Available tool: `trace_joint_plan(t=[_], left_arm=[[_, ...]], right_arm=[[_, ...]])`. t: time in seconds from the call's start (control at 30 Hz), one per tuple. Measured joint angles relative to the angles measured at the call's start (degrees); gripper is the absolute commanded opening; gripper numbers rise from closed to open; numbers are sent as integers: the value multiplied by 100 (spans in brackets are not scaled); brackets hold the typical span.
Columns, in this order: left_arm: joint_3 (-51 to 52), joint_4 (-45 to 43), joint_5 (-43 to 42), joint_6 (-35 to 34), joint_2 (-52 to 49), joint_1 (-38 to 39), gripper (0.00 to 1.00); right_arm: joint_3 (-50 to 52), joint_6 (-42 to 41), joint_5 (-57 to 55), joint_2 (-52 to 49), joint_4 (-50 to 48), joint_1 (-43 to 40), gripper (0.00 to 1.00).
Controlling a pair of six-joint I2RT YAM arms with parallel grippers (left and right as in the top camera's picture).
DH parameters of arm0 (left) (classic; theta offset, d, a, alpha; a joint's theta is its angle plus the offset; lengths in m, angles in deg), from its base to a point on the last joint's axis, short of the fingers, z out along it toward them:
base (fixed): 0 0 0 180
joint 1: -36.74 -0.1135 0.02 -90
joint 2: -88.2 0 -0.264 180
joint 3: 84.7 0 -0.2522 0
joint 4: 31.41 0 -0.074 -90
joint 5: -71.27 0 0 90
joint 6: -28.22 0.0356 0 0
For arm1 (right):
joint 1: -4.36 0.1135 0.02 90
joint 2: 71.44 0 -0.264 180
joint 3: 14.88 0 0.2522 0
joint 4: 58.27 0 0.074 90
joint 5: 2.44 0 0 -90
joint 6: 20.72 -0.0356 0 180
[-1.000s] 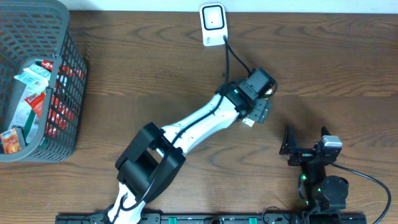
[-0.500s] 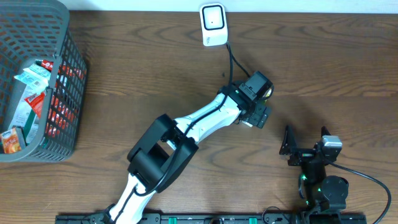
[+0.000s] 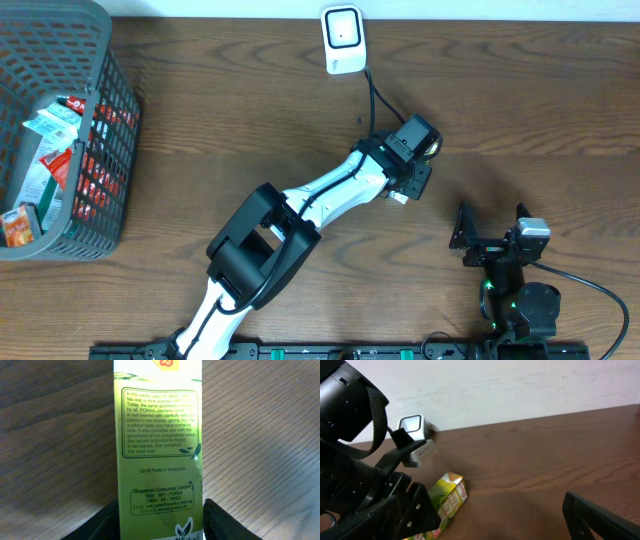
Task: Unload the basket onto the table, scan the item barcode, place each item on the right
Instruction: 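Lower the carton upright onto the table and open the left gripper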
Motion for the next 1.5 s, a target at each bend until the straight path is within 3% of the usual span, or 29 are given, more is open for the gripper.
trace_joint_plan(t=[0.73,1.07,1.27,1.5], left_arm=[[0,-662,-216,-496,-31,262,49],[0,-706,-269,-625,-31,240,71],[0,-658,-256,-595,136,9,77],[-4,61,-262,-562,1421,-909,82]], right_arm=[[0,-2,2,0,0,0,99],[0,0,2,0,0,0,99],[0,-2,0,0,0,0,99],[0,0,0,0,0,0,99]])
